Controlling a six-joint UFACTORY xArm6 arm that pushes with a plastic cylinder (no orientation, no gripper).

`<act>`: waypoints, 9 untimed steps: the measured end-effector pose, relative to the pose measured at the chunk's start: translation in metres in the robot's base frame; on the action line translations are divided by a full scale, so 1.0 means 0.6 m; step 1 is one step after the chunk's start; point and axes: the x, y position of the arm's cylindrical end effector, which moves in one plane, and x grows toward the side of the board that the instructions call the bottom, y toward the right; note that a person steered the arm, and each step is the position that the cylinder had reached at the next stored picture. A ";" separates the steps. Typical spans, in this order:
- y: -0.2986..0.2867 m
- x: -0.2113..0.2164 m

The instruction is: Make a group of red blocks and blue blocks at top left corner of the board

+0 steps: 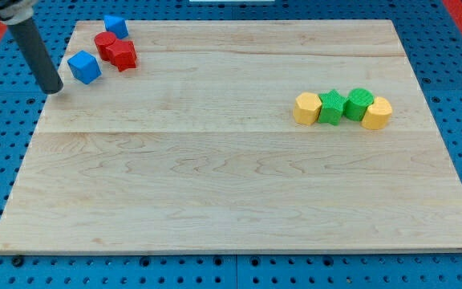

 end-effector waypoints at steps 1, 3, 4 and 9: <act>0.021 -0.041; 0.055 -0.052; 0.055 -0.055; 0.055 -0.089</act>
